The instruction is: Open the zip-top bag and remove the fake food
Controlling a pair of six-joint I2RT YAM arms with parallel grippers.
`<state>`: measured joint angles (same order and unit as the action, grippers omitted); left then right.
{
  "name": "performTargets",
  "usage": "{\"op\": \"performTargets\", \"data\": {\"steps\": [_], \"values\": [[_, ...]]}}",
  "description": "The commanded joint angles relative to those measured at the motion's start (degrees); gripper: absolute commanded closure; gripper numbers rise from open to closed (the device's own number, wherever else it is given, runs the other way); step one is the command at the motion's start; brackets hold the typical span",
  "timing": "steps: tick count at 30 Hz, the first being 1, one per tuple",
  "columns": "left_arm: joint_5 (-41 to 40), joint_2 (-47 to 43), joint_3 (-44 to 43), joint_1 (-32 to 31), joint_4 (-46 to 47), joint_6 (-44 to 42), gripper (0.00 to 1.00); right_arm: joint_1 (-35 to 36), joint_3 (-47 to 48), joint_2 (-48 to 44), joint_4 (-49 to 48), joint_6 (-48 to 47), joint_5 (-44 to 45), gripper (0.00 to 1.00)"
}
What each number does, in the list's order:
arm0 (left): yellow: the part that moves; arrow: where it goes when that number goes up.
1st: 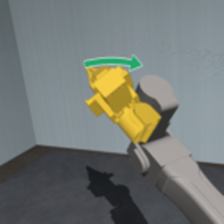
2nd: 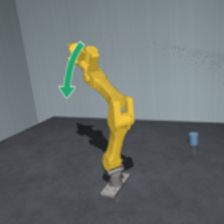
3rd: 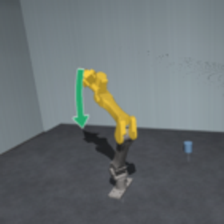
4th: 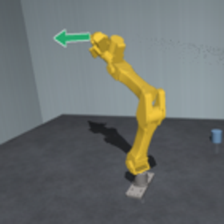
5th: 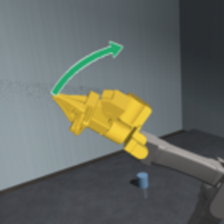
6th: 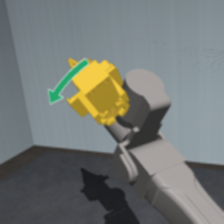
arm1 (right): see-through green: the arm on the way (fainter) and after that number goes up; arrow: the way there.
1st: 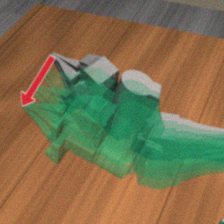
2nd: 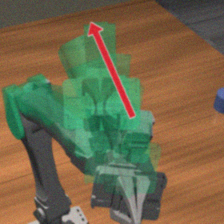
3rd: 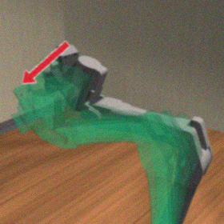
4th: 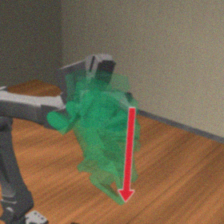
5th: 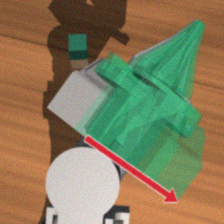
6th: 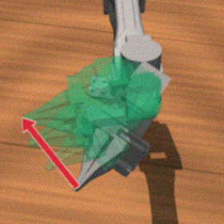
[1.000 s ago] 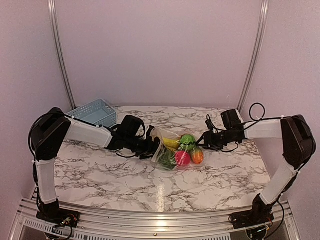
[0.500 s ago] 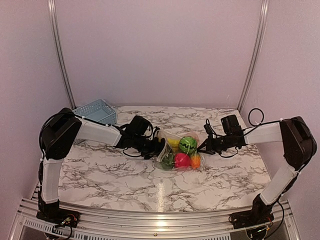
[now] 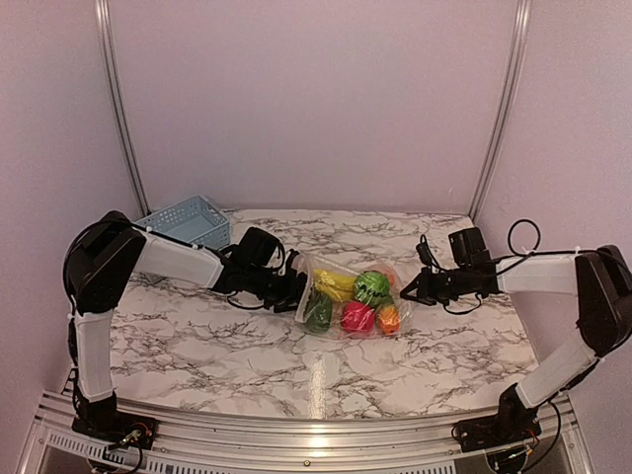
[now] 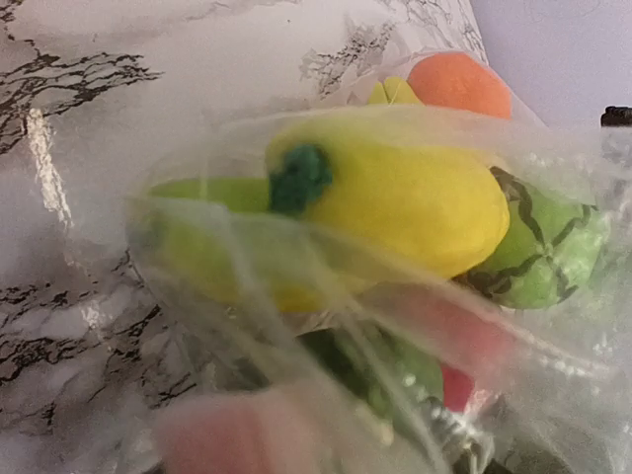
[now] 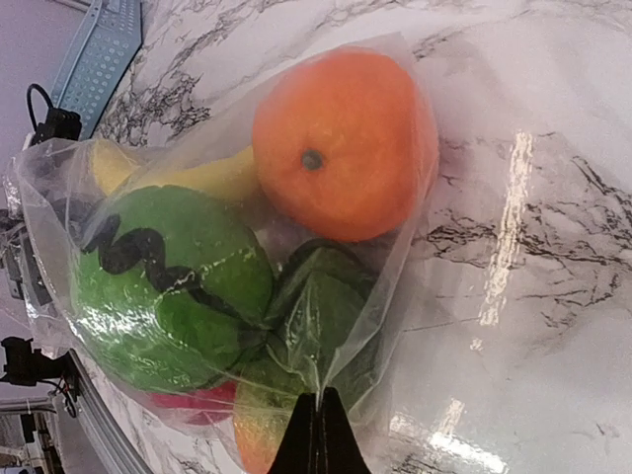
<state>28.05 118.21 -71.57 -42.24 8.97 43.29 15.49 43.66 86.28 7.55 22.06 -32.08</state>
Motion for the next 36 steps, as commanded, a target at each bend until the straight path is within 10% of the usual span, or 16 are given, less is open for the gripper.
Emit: {"op": "performTargets", "data": {"steps": [1, 21, 36], "values": [[-2.1, -5.27, 2.99, 2.13, -0.83, -1.02, 0.58, -1.14, -1.03, -2.26, 0.71, 0.92, 4.15, 1.0], [-3.11, -19.3, 7.48, 9.95, -1.12, -2.3, 0.6, -3.12, -2.7, -4.53, 1.07, 0.7, 6.5, 1.0], [-11.31, -23.07, -6.05, 27.08, -20.37, -9.45, 0.61, -4.15, -3.09, -6.91, -0.38, 0.97, 5.2, 1.0]]}}
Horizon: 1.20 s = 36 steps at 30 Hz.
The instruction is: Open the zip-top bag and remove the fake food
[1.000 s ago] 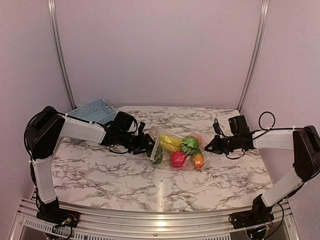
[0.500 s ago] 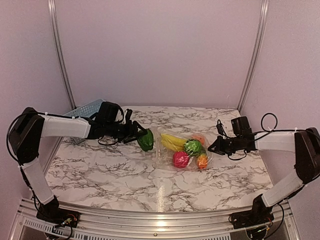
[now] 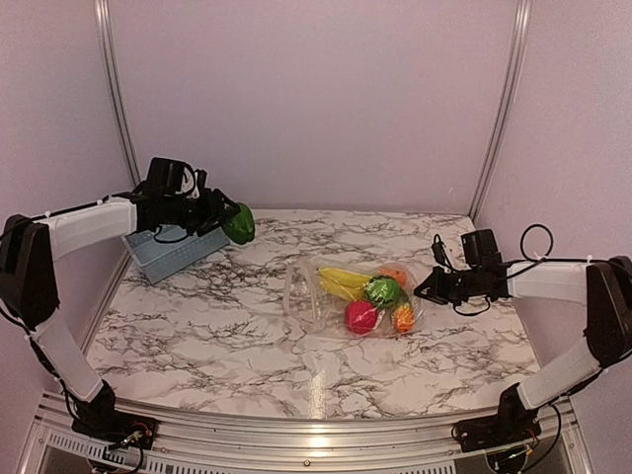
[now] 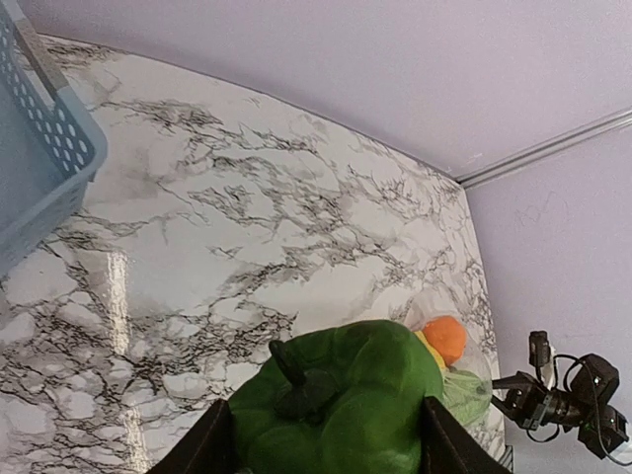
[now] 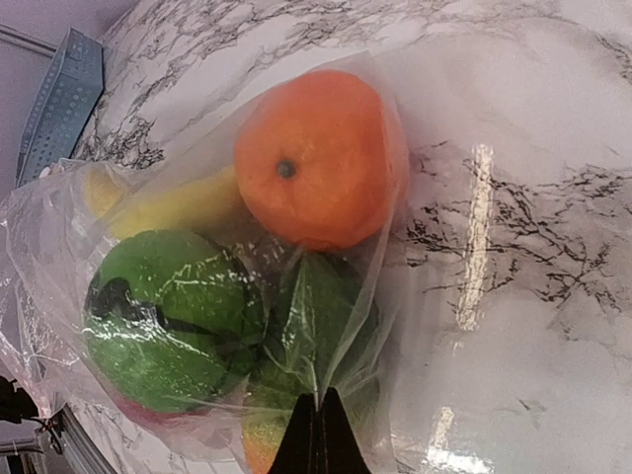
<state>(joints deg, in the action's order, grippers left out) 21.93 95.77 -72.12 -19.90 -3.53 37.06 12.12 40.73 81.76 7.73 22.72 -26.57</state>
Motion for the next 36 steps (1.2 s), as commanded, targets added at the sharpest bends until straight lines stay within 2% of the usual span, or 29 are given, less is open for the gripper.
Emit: {"op": "performTargets", "data": {"steps": [1, 10, 16, 21, 26, 36], "values": [[-6.39, 0.01, -6.78, 6.03, -8.43, -3.62, 0.6, -0.8, -0.23, -2.64, -0.68, 0.31, -0.47, 1.0], [-14.64, 13.2, -22.07, 14.52, -13.01, -3.84, 0.6, -0.81, -1.74, -4.2, -3.74, 2.59, -2.76, 1.0], [-16.63, 25.19, -34.93, 17.22, -18.15, -5.11, 0.6, -0.82, -2.06, -4.33, -5.12, 3.47, -3.27, 1.0], [-17.41, 32.33, -40.63, 17.8, -19.72, -6.78, 0.6, -0.87, -3.24, -4.36, -6.48, 4.73, -2.97, 1.0], [-15.0, 36.47, -42.66, 17.96, -19.91, -6.87, 0.6, -0.82, -4.35, -4.84, -7.28, 5.37, -2.27, 1.0], [-8.7, 38.18, -38.31, 17.03, -17.86, -4.94, 0.57, -0.85, -3.1, -4.13, -6.57, 4.77, -4.11, 1.0]]}}
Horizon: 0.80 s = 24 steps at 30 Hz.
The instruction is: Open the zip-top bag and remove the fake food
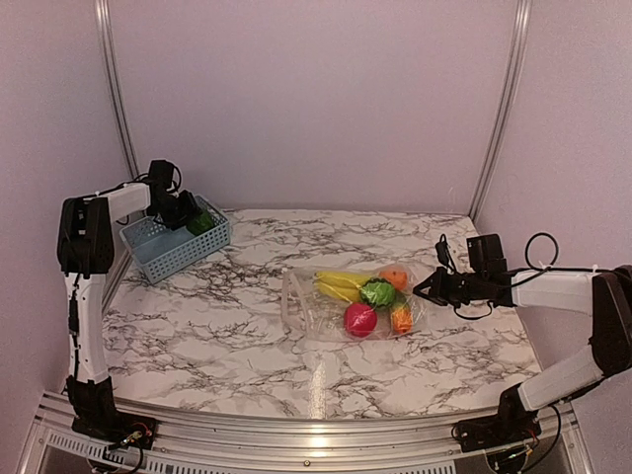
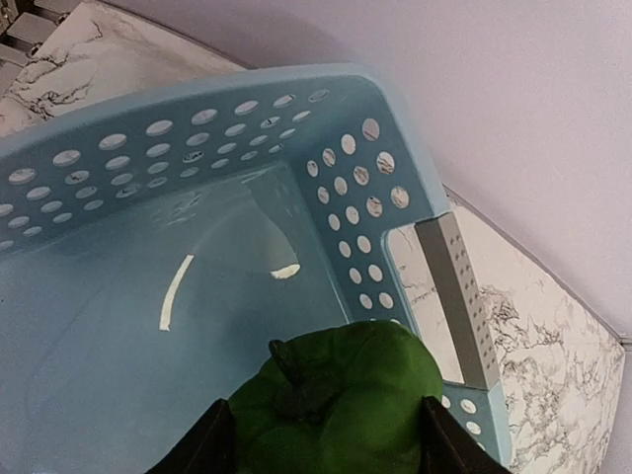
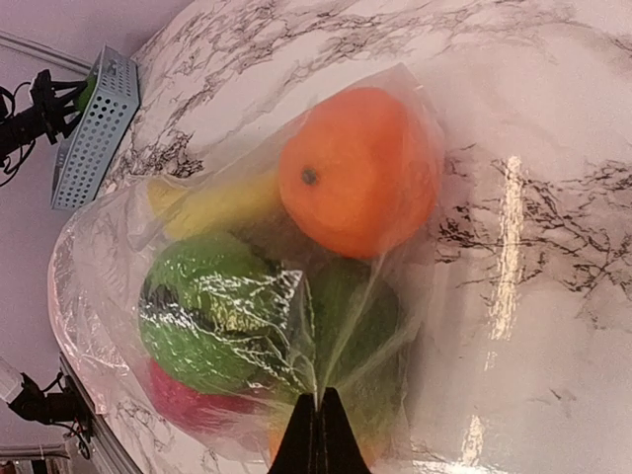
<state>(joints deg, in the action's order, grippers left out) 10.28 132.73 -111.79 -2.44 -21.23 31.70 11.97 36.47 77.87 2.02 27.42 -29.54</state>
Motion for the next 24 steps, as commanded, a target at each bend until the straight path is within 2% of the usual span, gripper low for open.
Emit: {"op": "performTargets", "data": {"steps": [1, 7, 11, 16, 20, 24], "values": [[3.14, 1.48, 1.47, -0.53, -0.27, 0.46, 0.55, -0.71, 1.13, 0.01, -0.88, 0.01, -1.44, 1.0], [4.12, 2.3, 0.67, -0.64, -1.21, 0.72, 0.42, -0.69, 1.47, 0.01, -0.57, -0.38, -2.17, 1.0], [4.07, 1.41, -0.93, -0.64, -2.98, 0.4, 0.26, -0.7, 1.41, 0.09, -0.13, -0.85, -2.46, 1.0], [3.6, -2.0, -2.67, -0.64, -4.97, -0.41, 0.13, -0.64, 1.39, 0.05, -0.16, -1.46, -2.63, 1.0], [3.1, -5.44, -4.61, -0.64, -7.96, -2.49, 0.09, -0.71, 1.74, 0.48, -0.41, -1.81, -3.19, 1.0], [6.08, -11.35, -2.4, -1.17, -8.8, -5.43, 0.1, -0.68, 2.34, 0.71, 0.14, -2.49, -3.42, 1.0]]}}
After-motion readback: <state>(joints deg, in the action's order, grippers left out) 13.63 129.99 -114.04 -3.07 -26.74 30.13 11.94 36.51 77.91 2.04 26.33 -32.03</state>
